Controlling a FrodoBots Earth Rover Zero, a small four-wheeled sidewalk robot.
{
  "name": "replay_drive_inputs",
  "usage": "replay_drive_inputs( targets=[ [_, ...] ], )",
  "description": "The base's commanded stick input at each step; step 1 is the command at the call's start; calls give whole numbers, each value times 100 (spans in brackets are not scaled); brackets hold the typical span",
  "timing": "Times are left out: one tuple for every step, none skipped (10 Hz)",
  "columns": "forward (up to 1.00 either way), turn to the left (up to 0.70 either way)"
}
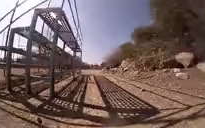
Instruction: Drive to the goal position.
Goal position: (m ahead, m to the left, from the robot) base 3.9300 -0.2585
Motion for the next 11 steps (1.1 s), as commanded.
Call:
replay_drive_inputs(
  targets=[
    [50, 0],
    [50, 0],
    [50, 0],
    [50, 0],
    [50, 0],
    [50, 0],
    [50, 0],
    [50, 0],
    [50, 0],
    [50, 0],
    [50, 0]
  ],
)
